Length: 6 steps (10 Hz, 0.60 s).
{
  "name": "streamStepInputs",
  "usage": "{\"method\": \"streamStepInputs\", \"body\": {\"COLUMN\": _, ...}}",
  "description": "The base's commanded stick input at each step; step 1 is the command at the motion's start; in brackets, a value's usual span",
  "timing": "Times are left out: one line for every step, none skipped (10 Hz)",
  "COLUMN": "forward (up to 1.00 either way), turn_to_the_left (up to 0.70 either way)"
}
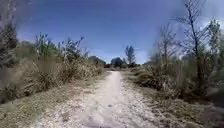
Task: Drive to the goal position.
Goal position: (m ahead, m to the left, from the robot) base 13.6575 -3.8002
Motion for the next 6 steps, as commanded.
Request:
{"method": "streamStepInputs", "body": {"forward": 0.7, "turn_to_the_left": 0.0}}
{"method": "streamStepInputs", "body": {"forward": 0.7, "turn_to_the_left": 0.0}}
{"method": "streamStepInputs", "body": {"forward": 0.7, "turn_to_the_left": 0.0}}
{"method": "streamStepInputs", "body": {"forward": 0.7, "turn_to_the_left": 0.0}}
{"method": "streamStepInputs", "body": {"forward": 0.7, "turn_to_the_left": 0.0}}
{"method": "streamStepInputs", "body": {"forward": 0.7, "turn_to_the_left": 0.0}}
